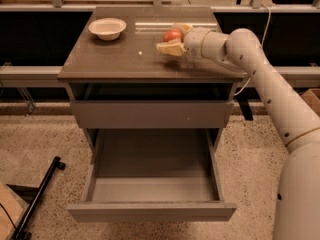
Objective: Pick apple from middle drawer and place on counter
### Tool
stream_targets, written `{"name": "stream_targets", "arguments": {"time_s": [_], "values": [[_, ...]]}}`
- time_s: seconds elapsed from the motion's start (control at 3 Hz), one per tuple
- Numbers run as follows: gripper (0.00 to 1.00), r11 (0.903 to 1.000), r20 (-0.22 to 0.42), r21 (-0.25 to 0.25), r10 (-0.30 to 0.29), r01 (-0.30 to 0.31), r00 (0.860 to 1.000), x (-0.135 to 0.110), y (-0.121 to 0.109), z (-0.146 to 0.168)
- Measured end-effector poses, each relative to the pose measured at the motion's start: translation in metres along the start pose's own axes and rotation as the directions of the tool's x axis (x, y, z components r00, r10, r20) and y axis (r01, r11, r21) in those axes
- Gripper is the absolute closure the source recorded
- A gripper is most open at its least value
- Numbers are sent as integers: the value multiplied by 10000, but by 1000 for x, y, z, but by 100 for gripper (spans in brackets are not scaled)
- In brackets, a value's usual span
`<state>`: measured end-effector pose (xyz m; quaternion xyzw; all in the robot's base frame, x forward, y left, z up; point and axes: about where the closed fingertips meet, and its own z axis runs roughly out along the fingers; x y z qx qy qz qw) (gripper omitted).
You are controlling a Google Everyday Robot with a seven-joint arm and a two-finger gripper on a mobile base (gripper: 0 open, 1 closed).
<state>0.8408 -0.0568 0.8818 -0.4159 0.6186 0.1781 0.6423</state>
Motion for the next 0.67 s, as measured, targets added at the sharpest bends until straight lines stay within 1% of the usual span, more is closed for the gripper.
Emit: {"name": "stream_targets", "arguments": {"time_s": [0.33,0.67], "values": [[0,9993,-70,339,-153,156,9999,-1,-10,12],[0,9993,-70,339,-153,156,9999,-1,-10,12]]}}
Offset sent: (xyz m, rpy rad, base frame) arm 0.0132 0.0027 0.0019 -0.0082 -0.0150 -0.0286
